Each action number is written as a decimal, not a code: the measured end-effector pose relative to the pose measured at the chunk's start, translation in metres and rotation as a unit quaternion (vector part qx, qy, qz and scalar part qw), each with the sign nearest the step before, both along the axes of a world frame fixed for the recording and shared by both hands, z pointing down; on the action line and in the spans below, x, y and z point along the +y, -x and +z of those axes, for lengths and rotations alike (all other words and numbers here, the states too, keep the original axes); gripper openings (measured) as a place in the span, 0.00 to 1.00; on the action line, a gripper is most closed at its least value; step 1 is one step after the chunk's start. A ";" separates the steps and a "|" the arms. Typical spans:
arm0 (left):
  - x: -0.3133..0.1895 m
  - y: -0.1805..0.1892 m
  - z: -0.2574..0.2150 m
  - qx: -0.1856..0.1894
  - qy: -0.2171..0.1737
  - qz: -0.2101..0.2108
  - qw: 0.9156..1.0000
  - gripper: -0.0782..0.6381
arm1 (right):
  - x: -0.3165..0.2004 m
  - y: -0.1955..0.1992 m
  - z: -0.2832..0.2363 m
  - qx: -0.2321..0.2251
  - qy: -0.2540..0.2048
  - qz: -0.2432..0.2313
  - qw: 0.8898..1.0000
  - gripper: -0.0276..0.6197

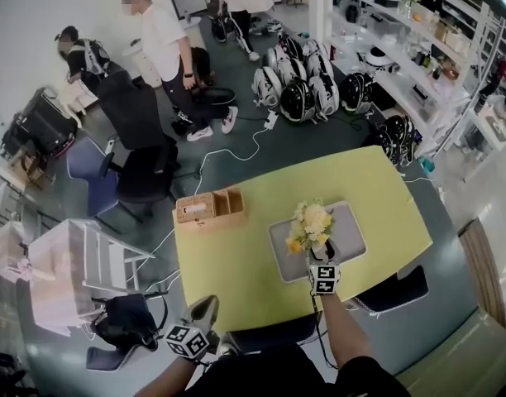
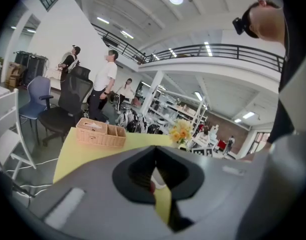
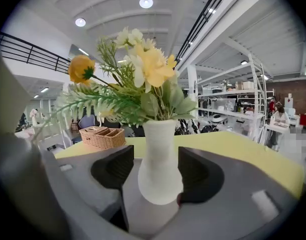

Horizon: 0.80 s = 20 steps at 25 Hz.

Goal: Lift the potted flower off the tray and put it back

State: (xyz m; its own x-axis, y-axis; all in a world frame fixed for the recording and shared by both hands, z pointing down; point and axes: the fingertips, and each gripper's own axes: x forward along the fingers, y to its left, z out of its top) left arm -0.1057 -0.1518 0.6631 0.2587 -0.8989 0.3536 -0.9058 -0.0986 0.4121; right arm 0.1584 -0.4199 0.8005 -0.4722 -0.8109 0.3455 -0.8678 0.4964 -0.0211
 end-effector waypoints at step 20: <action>0.097 0.074 -0.054 0.019 -0.062 0.052 0.997 0.12 | 0.181 -0.008 -0.099 -0.067 -0.003 0.107 0.992 0.47</action>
